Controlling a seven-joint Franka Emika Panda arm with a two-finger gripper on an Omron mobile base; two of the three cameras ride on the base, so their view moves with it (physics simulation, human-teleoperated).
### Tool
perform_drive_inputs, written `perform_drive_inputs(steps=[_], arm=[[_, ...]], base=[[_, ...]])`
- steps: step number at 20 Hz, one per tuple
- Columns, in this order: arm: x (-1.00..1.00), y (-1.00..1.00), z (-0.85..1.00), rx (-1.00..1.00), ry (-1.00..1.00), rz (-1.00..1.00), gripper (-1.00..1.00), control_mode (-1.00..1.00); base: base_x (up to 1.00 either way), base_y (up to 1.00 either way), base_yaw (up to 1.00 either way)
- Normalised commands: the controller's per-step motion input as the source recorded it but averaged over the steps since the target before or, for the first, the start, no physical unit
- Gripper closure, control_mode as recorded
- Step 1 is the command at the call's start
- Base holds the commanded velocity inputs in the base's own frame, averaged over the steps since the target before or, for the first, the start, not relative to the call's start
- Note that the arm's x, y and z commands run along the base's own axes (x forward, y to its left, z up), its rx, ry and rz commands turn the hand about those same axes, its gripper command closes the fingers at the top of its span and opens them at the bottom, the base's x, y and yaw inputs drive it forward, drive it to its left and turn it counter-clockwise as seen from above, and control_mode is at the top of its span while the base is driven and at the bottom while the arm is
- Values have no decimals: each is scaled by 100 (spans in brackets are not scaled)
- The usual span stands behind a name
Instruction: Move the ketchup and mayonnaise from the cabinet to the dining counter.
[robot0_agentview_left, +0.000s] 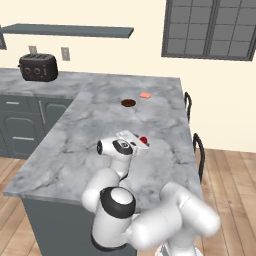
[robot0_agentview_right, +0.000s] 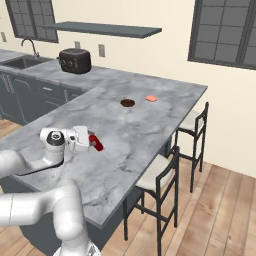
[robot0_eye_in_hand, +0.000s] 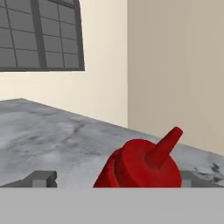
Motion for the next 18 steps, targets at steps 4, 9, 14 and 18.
perform_drive_inputs(steps=[4,9,14,18], arm=[[67,0,14,0,0,-2,-100,-100],[14,0,13,0,0,-1,-100,-100],[-3,0,21,0,0,0,-100,-100],[-77,0,34,0,-6,0,-100,-100]], base=[[0,0,0],[0,0,0],[0,0,0],[0,0,0]])
